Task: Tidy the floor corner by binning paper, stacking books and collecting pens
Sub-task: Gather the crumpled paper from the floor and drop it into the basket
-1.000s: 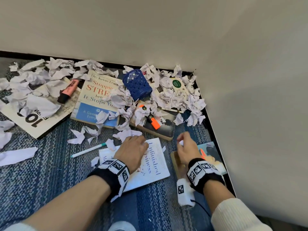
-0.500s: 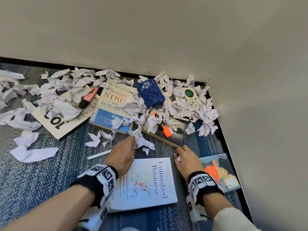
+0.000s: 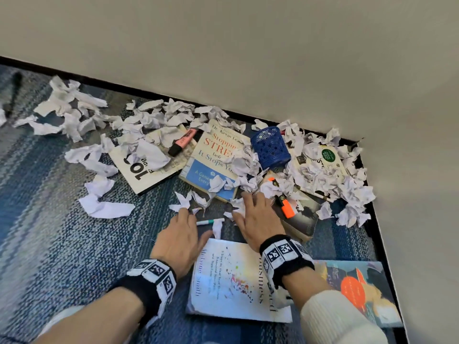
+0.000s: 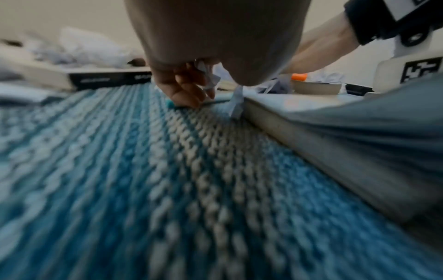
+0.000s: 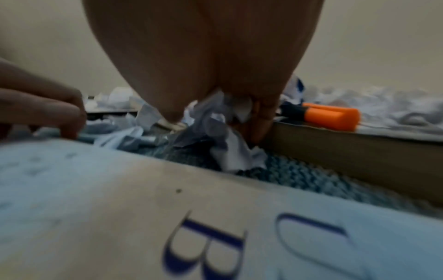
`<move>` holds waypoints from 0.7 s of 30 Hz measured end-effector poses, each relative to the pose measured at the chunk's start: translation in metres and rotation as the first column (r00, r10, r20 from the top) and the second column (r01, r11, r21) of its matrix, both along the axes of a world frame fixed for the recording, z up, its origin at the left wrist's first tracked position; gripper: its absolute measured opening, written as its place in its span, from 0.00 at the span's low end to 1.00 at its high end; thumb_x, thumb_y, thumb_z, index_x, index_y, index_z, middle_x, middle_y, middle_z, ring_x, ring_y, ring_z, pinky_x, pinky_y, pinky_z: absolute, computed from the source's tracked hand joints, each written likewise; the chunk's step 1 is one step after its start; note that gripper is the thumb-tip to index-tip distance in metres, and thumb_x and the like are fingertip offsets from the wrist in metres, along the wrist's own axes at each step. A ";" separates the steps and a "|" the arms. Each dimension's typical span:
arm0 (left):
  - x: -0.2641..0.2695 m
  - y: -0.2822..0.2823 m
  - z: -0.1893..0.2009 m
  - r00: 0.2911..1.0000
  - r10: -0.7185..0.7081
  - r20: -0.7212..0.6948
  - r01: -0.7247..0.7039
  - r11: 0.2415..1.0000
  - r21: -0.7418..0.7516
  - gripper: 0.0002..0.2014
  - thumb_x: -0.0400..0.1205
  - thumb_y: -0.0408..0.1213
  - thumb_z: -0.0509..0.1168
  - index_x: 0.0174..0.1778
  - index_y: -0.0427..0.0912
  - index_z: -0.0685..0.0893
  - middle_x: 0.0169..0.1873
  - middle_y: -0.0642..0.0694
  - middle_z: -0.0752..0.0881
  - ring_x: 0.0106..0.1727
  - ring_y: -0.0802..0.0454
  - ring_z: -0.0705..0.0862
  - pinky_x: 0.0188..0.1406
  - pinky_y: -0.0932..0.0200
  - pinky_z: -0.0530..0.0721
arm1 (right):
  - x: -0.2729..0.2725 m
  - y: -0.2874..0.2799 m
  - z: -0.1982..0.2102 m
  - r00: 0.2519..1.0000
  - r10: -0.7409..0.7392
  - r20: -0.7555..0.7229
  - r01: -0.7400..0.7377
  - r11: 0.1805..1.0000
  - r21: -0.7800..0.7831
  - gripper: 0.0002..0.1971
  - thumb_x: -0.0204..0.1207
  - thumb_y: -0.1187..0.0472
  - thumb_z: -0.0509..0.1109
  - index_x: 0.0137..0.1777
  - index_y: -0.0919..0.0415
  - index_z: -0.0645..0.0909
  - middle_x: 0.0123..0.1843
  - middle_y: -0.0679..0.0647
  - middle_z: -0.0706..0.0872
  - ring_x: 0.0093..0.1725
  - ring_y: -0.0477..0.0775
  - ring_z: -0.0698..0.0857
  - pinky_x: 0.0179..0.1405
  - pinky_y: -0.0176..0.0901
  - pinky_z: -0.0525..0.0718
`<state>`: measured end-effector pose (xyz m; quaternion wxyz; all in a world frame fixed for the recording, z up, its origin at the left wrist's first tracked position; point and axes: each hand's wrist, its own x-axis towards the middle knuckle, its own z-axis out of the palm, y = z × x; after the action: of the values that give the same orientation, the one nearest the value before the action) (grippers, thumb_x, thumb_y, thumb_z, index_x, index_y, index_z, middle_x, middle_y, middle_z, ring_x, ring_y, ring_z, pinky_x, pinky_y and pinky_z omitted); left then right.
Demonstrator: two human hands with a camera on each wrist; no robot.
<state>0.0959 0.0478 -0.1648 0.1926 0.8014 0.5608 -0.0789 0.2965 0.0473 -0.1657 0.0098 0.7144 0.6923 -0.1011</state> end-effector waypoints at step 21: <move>-0.005 0.027 0.009 0.968 -0.231 0.097 0.241 0.965 -0.105 0.20 0.80 0.20 0.57 0.68 0.37 0.68 0.64 0.38 0.70 0.57 0.36 0.81 0.55 0.42 0.80 | 0.020 -0.012 -0.001 0.861 -0.324 -0.391 0.300 0.946 -0.123 0.19 0.78 0.69 0.58 0.69 0.60 0.70 0.53 0.64 0.84 0.52 0.67 0.84 0.51 0.55 0.82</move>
<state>0.0912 0.0747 -0.1560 0.2516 0.8525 0.4472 -0.1001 0.3165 0.0351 -0.1671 -0.1299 0.7796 0.5512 -0.2676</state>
